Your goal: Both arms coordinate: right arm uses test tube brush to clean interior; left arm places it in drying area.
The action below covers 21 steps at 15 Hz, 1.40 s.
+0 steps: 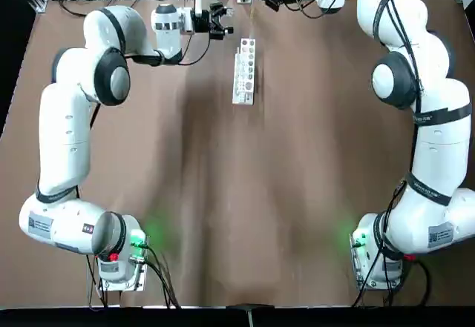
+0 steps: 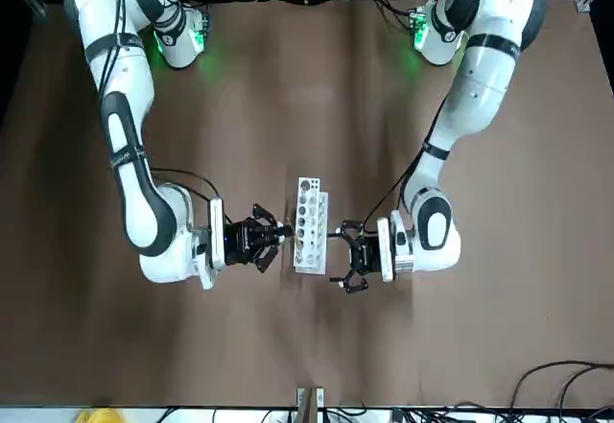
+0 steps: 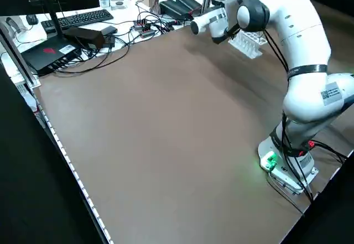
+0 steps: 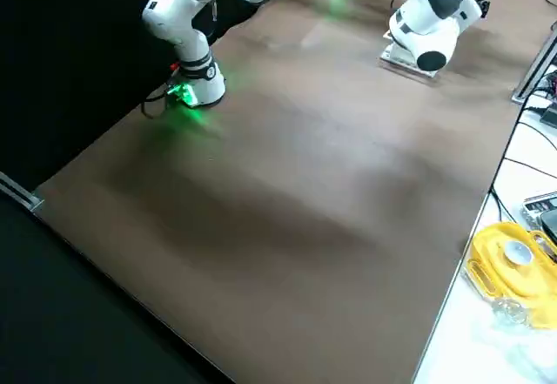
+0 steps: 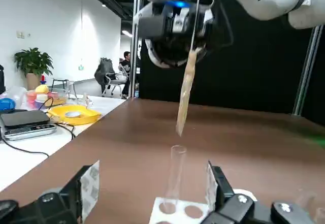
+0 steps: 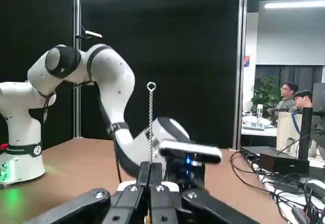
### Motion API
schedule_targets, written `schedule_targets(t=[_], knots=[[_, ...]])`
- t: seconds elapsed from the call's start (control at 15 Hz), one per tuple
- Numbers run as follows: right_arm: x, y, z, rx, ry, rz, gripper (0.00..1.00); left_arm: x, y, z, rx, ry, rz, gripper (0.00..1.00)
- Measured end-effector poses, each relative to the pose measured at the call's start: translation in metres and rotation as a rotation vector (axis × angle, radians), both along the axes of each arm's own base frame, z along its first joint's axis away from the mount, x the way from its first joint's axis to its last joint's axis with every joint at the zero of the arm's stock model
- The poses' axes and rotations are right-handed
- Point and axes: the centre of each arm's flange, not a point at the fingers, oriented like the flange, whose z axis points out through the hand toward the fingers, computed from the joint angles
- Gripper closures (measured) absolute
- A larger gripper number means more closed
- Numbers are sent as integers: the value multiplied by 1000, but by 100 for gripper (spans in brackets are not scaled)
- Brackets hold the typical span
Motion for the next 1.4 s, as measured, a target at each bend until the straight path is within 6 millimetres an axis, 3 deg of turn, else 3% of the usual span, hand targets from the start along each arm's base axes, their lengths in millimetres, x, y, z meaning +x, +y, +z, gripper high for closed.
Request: schedule_targets(t=[0.4,0.47,0.53,0.67,0.87,1.2,1.4], knots=[[11,-20,16,-8,9,-31,98,4,-27,-30,-23,-19,41,0],[15,-29,15,-22,4,-43,98,3,-32,-33,-18,-18,41,0],[24,-57,8,-98,-18,-59,98,-1,-45,-39,-17,-15,38,1],[28,-81,-1,-185,-41,-51,98,-6,-58,-46,-16,-19,27,1],[31,-109,-11,-302,-27,-32,98,-12,-68,-53,-13,-54,14,1],[32,-154,-27,-547,138,-15,98,-11,-68,-52,-12,-65,14,1],[31,-172,-24,-682,261,-35,98,-15,-75,-53,-19,-72,-4,1]])
